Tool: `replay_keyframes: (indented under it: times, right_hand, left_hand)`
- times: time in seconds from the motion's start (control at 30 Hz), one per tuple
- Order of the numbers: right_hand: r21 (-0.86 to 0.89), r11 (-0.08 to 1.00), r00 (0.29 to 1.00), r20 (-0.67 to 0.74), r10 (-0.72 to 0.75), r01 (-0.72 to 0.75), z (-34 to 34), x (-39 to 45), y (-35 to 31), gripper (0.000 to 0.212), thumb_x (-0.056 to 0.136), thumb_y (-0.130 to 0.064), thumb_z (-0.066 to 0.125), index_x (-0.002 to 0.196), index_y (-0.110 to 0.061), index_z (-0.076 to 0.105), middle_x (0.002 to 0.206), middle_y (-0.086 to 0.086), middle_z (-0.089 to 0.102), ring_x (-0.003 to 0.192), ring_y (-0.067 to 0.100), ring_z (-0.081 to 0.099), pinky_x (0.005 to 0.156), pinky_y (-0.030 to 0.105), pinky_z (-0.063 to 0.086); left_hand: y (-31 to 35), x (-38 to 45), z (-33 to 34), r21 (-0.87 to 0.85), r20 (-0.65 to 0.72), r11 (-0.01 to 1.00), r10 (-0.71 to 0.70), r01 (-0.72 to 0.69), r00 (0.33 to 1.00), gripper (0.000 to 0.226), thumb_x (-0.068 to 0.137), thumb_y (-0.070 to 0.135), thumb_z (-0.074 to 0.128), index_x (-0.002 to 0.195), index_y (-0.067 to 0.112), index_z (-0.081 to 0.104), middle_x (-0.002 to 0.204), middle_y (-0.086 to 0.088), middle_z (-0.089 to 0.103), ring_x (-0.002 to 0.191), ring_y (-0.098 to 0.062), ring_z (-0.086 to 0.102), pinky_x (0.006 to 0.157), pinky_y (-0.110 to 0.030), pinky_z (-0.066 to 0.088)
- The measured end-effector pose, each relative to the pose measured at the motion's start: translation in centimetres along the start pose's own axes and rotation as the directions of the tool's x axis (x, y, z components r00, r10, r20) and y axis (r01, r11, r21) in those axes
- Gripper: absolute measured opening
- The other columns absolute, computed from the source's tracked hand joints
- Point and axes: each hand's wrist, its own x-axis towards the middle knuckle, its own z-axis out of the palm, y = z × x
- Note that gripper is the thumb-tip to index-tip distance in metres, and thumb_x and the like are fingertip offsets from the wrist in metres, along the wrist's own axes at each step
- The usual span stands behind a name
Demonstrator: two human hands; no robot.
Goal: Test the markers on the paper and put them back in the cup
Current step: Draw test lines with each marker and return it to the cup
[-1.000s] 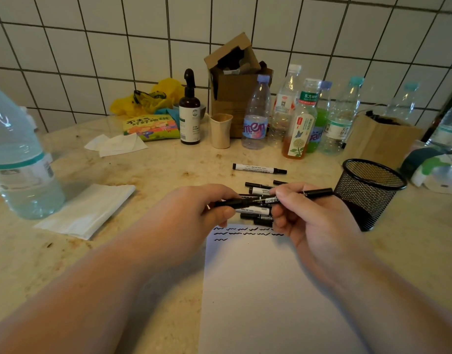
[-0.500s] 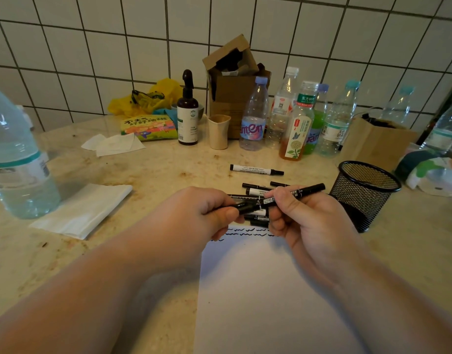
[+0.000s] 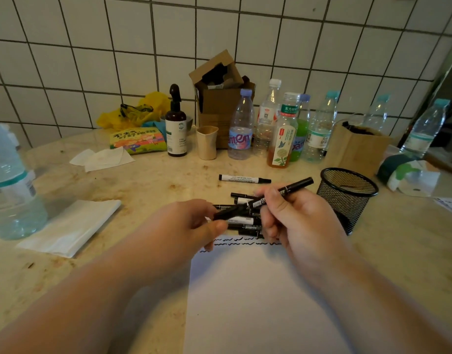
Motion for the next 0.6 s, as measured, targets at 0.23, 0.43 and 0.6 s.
replay_keyframes:
  times: [0.23,0.43,0.6]
  right_hand:
    - [-0.279,0.911,0.788,-0.465,-0.404,0.303,-3.0,0.5,-2.7,0.019,0.104,-0.037,0.047,0.102,-0.025,0.062,0.059,-0.004,0.064,0.049,0.008,0.055,0.047,0.022,0.044]
    - [-0.315,0.93,0.674,-0.646,-0.358,0.192,-5.8,1.8,-3.1,0.018,0.103,-0.041,0.046,0.091,-0.035,0.058,0.056,-0.01,0.067,0.04,0.008,0.056,0.046,0.03,0.046]
    - [-0.265,0.964,0.746,-0.642,-0.176,-0.001,-6.8,2.6,-2.8,0.028,0.101,-0.038,0.054,0.091,-0.016,0.067,0.051,-0.009,0.066,0.038,0.006,0.057,0.042,0.025,0.046]
  left_hand:
    - [-0.5,-0.1,0.4,0.202,-0.098,0.979,-0.019,0.039,0.995,0.011,0.093,0.042,0.056,0.086,0.039,0.064,0.073,0.029,0.069,0.063,0.0,0.063,0.058,-0.019,0.048]
    - [-0.2,-0.3,0.7,0.233,-0.056,0.971,-0.044,0.056,0.997,0.017,0.095,0.039,0.053,0.083,0.036,0.065,0.072,0.032,0.069,0.069,-0.008,0.068,0.071,-0.031,0.056]
    - [-0.3,0.1,0.7,0.23,-0.069,0.97,-0.062,0.076,0.996,0.019,0.096,0.038,0.052,0.083,0.034,0.065,0.07,0.031,0.07,0.057,0.01,0.059,0.055,-0.018,0.04]
